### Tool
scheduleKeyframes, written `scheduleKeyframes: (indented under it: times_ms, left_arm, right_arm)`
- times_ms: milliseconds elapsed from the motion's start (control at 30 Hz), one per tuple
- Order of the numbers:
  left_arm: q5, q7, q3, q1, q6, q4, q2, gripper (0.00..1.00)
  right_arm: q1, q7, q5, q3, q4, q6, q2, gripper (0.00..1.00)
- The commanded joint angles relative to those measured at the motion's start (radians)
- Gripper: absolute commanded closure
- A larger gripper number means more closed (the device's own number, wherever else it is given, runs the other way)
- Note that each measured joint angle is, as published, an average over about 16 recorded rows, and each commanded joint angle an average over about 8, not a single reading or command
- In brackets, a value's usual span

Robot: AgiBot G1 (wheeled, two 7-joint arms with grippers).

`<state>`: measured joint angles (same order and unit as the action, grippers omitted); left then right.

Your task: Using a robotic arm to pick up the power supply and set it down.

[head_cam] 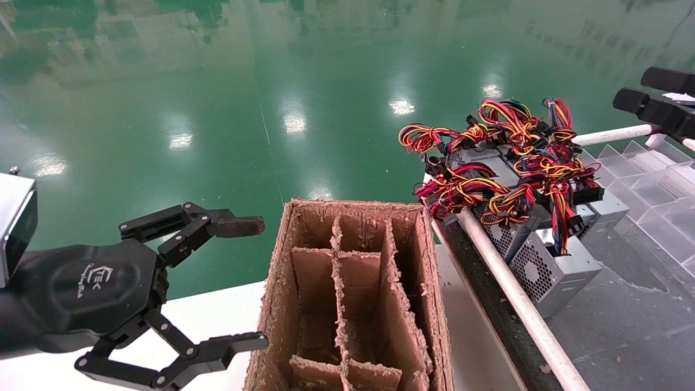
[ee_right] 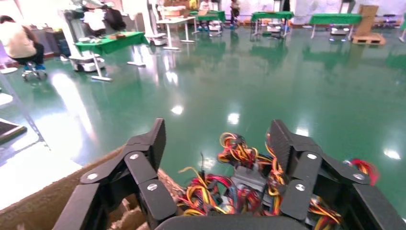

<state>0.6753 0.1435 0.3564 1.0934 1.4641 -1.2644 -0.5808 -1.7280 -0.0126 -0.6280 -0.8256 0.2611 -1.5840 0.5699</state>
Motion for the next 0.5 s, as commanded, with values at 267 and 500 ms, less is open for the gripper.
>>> scheduleKeyframes:
  times_ms: [267,500]
  left_arm:
    - [0.0,0.0,0.0,0.0,0.0,0.0,0.0,0.0]
    - [0.0,0.0,0.0,0.0,0.0,0.0,0.0,0.0]
  right_arm:
    - [0.093,-0.027,-0.01,0.08,0.144,0.012,0.007,0.0]
    - [0.175,-0.048,-0.023,0.147,0.272,0.023,0.012,0.0]
